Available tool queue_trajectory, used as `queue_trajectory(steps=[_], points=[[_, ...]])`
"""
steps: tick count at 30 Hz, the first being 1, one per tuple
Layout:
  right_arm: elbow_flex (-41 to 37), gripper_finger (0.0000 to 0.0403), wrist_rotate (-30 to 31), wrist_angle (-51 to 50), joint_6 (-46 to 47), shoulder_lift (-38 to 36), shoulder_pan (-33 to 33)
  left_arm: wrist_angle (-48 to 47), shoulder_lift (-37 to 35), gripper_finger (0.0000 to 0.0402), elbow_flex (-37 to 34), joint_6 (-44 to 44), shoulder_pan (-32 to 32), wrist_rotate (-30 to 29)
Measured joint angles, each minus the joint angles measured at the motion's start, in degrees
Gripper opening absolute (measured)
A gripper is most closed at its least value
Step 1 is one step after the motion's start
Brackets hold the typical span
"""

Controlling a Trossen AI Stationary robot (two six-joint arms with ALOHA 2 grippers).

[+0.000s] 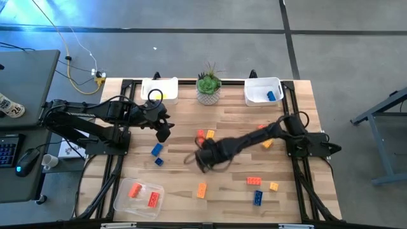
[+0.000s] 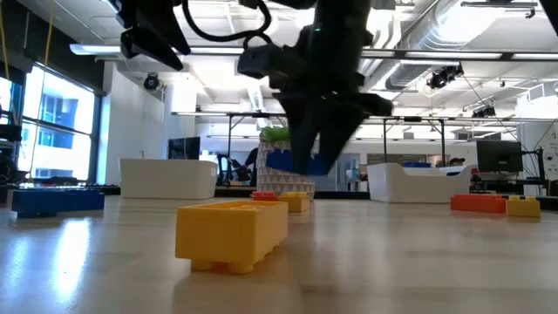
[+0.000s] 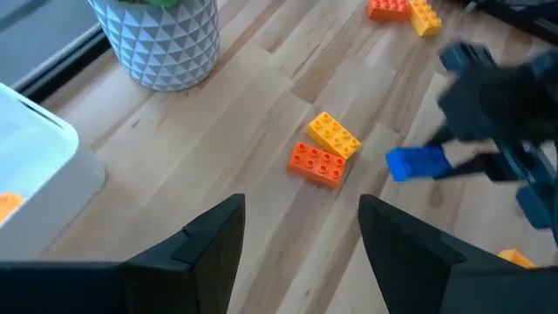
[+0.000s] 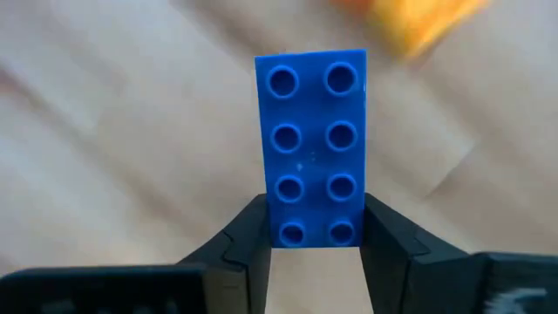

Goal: Sort & place blocks by color
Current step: Put the blue game piece into the right white bin

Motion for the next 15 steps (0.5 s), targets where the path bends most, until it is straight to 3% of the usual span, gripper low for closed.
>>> queue_trajectory(steps=[15], points=[[16.44,0.0111,14.82,-23.9,-13.31,-0.24,-11.56,0.05,0.0,0.0211,0.0,8.95,0.0,-5.61]])
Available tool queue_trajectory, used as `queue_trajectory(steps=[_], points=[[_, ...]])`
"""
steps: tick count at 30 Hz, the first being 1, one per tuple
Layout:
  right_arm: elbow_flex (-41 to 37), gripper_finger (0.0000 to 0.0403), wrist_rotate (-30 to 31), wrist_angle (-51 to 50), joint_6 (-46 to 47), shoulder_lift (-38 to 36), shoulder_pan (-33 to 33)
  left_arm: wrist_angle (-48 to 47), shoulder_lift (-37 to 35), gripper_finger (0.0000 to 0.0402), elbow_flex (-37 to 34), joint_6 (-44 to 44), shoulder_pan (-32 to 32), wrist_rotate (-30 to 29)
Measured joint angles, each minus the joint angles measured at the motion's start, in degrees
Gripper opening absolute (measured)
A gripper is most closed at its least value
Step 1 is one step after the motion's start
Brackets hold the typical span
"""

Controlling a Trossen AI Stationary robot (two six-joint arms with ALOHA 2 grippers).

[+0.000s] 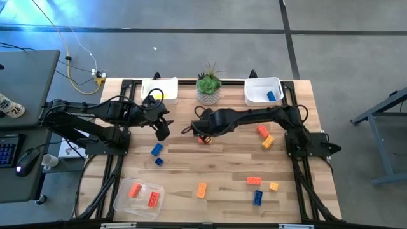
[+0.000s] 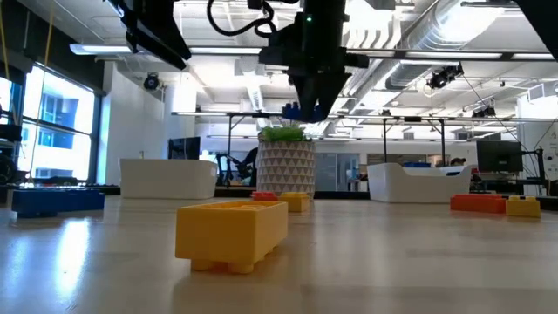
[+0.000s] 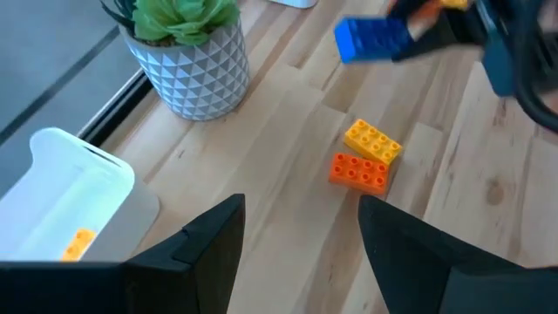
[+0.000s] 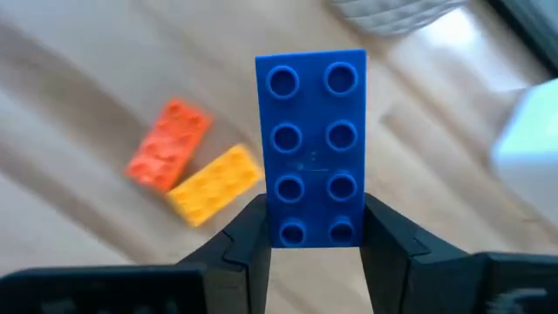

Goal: Sort & place blocks by color
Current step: Put the blue game piece into the right white bin

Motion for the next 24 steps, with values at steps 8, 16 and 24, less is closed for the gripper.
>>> queue_trajectory(steps=[8,16,24], points=[[2.21,0.0111,6.62,-12.8,-2.28,0.0,-4.04,0.01,0.0,0.0211,0.0,0.19,0.0,-0.85],[-2.79,0.0111,9.89,-12.48,-9.5,-3.48,-8.41,0.11,0.04,0.0211,0.0,-1.99,0.45,-4.36],[-18.44,0.0111,11.47,-11.37,-9.11,-14.86,-14.19,0.64,0.04,0.0211,0.0,-4.73,3.34,-4.78]])
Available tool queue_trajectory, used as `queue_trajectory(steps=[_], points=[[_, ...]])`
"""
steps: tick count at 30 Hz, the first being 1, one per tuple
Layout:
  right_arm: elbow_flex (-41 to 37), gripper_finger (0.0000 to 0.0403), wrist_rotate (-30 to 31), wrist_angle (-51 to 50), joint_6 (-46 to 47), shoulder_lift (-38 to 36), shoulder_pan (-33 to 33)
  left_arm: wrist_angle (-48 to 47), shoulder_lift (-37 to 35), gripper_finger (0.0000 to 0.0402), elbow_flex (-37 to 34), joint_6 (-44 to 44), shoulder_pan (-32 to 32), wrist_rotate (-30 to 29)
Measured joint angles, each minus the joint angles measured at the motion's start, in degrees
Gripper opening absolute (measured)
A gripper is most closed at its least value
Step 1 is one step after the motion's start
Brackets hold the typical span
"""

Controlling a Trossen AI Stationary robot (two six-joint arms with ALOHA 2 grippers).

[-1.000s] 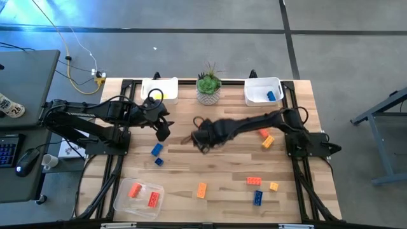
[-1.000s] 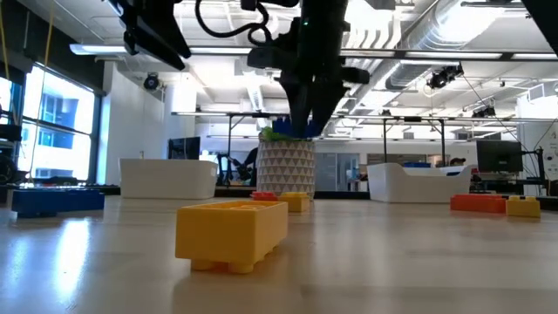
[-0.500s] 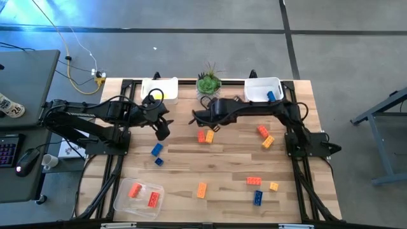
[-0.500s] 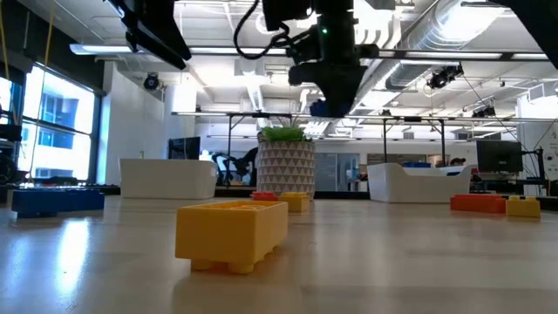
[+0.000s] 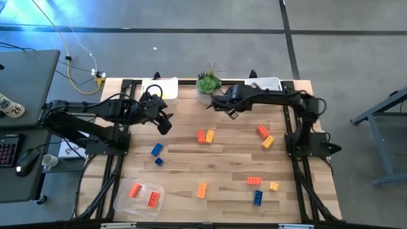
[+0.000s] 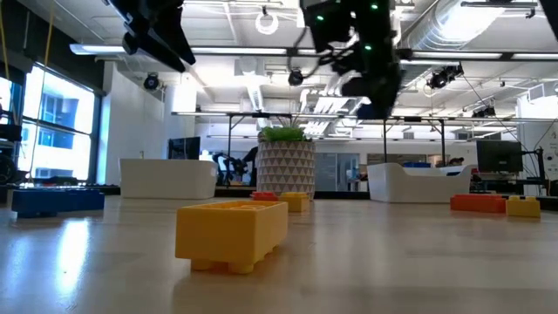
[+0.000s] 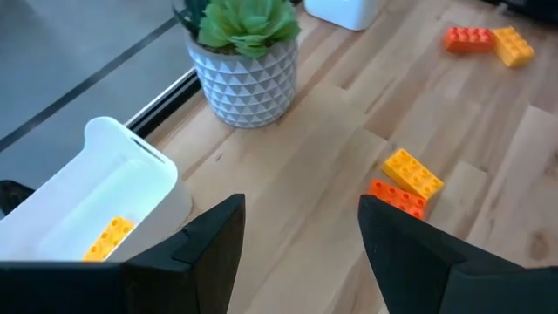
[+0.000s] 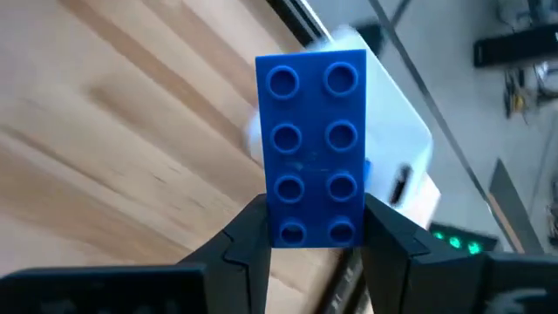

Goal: Sort & place blocks by color
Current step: Put the blue game piece into the right white bin

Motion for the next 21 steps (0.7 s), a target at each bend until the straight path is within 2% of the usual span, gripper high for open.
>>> queue_trajectory(steps=[3,12,15,21], points=[[-7.18,0.0111,0.29,3.32,0.11,-5.54,-2.76,0.31,0.0,0.0211,0.0,-0.03,1.48,-0.39],[-25.65,0.012,-0.31,25.36,-1.32,-19.71,-13.66,0.24,0.0,0.0211,0.0,-0.04,4.28,-0.45],[-30.36,0.0133,-2.25,32.4,-1.48,-22.26,-17.49,0.24,0.0,0.0211,0.0,-0.04,4.58,-0.51],[-36.67,0.0129,-7.18,42.13,-4.14,-23.15,-23.06,0.22,0.0,0.0211,0.0,-0.04,4.6,-0.52]])
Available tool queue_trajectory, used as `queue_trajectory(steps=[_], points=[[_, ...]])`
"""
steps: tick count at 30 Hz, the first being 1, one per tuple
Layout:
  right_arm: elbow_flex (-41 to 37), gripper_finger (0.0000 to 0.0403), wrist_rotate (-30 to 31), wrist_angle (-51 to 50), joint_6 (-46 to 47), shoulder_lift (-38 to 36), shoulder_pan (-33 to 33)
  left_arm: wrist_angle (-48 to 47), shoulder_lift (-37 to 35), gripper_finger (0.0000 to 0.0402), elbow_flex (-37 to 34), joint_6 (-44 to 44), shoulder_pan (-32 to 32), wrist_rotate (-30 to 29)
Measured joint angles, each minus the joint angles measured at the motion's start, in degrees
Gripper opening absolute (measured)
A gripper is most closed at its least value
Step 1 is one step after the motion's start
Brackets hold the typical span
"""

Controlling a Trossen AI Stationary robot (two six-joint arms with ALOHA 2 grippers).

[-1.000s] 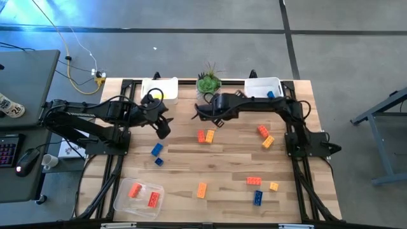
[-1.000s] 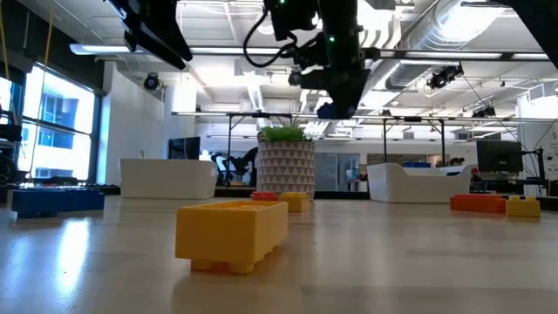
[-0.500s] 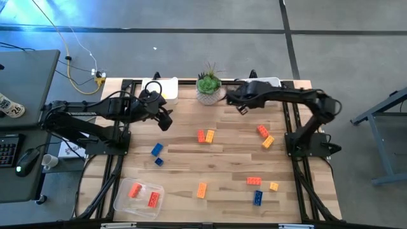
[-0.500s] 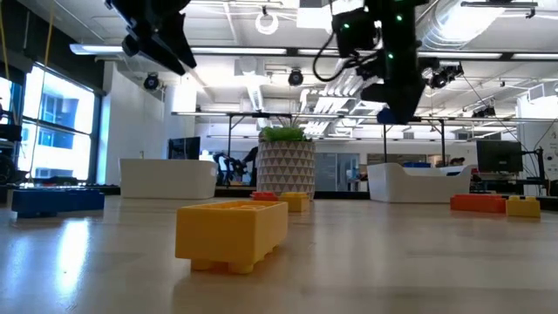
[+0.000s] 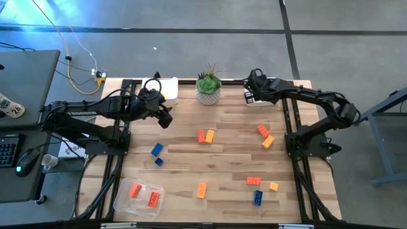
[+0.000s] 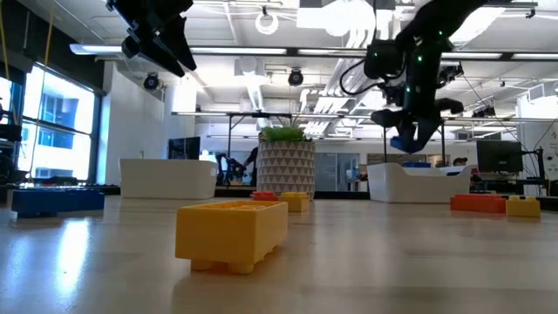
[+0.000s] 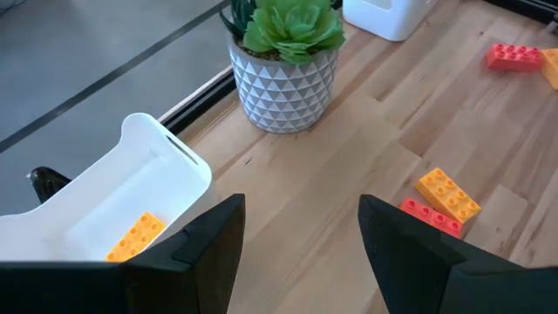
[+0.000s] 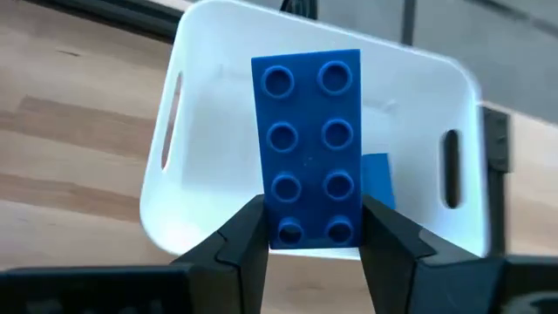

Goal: Sort & place blocks by color
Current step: Put the blue game piece into the right white bin, then put the yellow game piece into the left white bin

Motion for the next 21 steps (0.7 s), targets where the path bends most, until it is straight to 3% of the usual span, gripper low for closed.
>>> queue_trajectory(steps=[5,15,21], points=[[-2.4,0.014,-3.95,4.33,-0.23,0.0,-2.84,0.0,0.0,0.0211,0.0,0.0,0.0,0.0],[-2.56,0.0215,-7.16,4.23,-1.06,0.0,-5.01,0.0,0.0,0.0211,0.0,-0.02,0.0,0.0],[-2.56,0.0221,-15.8,4.98,-4.89,0.0,-4.85,-0.02,0.0,0.0211,0.0,-0.02,0.0,0.0]])
